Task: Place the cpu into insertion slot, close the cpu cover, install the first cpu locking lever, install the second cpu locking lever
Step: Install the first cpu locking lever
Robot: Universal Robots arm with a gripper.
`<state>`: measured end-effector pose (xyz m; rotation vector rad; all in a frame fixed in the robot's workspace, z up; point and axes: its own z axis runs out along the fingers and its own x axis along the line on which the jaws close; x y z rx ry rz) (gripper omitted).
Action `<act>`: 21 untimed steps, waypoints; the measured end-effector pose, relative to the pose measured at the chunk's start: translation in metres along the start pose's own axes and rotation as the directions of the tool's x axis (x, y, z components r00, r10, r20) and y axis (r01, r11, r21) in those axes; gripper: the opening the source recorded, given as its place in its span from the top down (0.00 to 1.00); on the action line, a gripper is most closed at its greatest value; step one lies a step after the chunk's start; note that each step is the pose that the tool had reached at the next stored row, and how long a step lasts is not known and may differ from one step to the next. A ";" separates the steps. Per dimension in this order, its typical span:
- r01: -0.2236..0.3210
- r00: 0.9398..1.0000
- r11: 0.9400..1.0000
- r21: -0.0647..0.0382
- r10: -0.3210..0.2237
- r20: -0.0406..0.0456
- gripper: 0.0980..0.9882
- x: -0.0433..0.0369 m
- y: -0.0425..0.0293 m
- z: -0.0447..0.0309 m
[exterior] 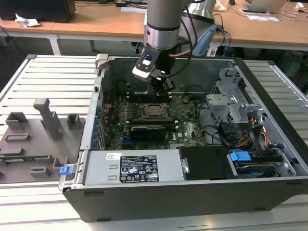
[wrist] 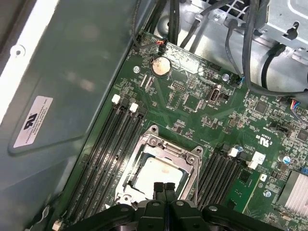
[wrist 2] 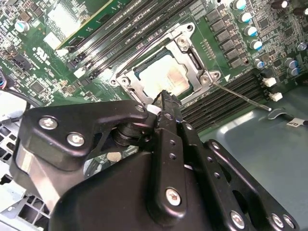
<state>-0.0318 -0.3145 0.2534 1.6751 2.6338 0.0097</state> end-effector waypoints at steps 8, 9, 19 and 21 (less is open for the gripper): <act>0.075 0.997 0.997 -0.001 -0.075 -0.001 0.99 0.0002 -0.0007 0.0001; 0.085 0.996 0.996 -0.001 -0.085 -0.001 0.99 0.0003 -0.0007 0.0001; 0.214 0.977 0.977 -0.003 -0.214 -0.003 0.99 0.0001 -0.0009 0.0001; 0.226 0.974 0.974 -0.003 -0.226 -0.003 0.99 -0.0004 -0.0011 0.0000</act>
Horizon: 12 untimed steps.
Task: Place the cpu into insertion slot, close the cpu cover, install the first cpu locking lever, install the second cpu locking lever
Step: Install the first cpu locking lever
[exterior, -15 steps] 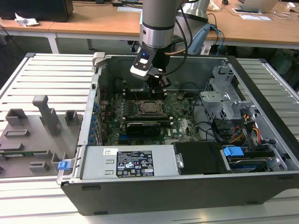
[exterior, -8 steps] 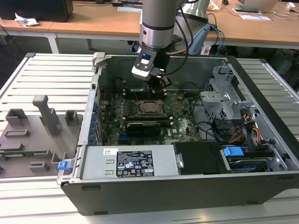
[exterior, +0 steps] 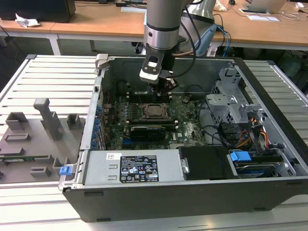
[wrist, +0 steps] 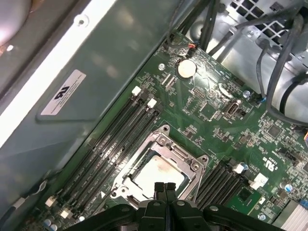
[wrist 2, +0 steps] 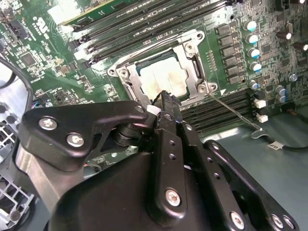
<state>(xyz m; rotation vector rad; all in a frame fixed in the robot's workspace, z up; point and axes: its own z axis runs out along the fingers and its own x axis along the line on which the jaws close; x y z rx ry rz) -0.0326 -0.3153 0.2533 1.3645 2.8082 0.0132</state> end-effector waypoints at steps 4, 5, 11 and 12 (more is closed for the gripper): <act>0.019 1.000 1.000 0.000 -0.019 0.000 0.99 -0.0027 -0.0021 0.0001; 0.022 1.000 1.000 0.000 -0.022 0.000 0.99 -0.0031 -0.0024 0.0001; 0.045 0.999 0.999 -0.001 -0.045 -0.001 0.99 -0.0045 -0.0036 0.0002; 0.048 0.999 0.999 -0.001 -0.048 -0.001 0.99 -0.0045 -0.0036 0.0002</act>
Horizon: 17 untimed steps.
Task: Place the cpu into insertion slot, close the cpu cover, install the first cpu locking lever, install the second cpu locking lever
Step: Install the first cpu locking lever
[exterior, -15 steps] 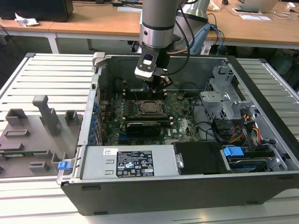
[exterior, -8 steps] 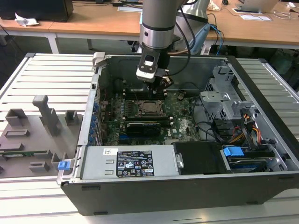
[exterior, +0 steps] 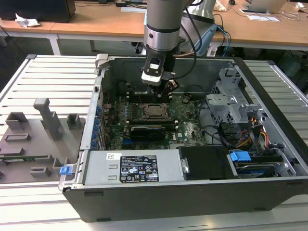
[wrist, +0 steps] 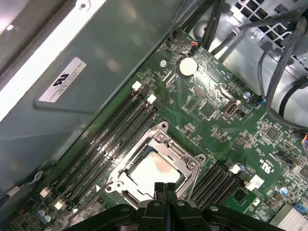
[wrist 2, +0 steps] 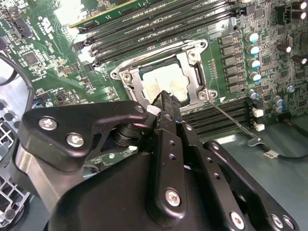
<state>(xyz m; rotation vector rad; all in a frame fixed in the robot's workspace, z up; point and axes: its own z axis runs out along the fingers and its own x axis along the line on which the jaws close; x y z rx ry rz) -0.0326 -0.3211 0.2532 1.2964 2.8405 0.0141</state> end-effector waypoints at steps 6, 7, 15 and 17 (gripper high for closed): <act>0.028 1.000 1.000 0.000 -0.028 0.000 0.99 -0.0001 -0.0001 0.0000; 0.037 0.999 0.999 0.000 -0.037 -0.001 0.99 -0.0001 -0.0001 0.0000; 0.086 0.996 0.996 -0.001 -0.086 -0.001 0.99 -0.0001 -0.0001 0.0000; 0.097 0.995 0.995 -0.001 -0.097 -0.001 0.99 -0.0001 -0.0001 0.0000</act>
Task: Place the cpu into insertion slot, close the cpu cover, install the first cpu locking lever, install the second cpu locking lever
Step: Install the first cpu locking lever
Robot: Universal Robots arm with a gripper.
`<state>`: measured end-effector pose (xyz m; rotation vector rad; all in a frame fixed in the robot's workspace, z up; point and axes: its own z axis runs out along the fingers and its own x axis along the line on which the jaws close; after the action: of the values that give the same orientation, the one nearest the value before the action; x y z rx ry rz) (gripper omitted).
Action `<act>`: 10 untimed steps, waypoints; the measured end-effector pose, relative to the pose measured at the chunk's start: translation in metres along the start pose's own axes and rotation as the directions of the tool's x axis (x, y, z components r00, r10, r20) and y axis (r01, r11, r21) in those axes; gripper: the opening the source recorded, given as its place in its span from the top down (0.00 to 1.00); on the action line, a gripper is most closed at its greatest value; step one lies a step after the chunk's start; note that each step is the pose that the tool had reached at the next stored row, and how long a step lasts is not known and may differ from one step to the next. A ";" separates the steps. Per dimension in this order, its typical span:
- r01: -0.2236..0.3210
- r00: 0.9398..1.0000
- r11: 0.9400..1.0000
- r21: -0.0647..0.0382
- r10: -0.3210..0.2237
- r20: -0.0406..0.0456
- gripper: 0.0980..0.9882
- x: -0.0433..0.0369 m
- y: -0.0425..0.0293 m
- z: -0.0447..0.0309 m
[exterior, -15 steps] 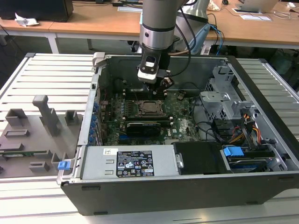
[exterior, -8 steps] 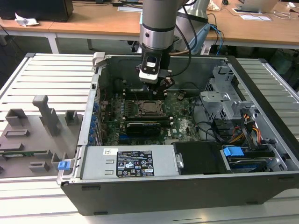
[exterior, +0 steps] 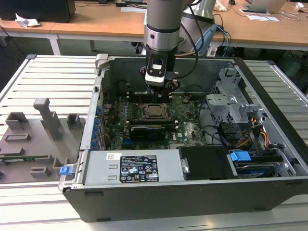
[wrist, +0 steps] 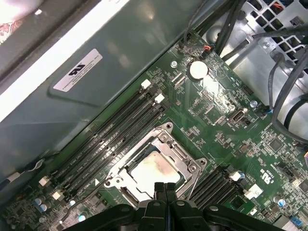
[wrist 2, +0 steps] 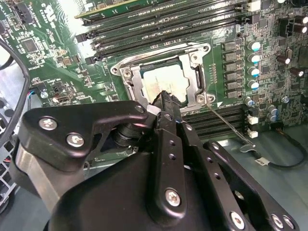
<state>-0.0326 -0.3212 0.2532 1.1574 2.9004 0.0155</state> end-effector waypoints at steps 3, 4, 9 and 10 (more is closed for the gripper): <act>0.014 1.000 1.000 0.000 -0.014 0.000 0.99 0.0000 0.0000 0.0000; 0.020 1.000 1.000 0.000 -0.020 0.000 0.99 0.0000 0.0000 0.0000; 0.047 0.999 0.999 -0.001 -0.047 -0.001 0.99 0.0000 0.0000 0.0000; 0.051 0.999 0.999 -0.001 -0.051 -0.001 0.99 0.0000 0.0000 0.0000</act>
<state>-0.0326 -0.3212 0.2532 1.0834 2.9292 0.0162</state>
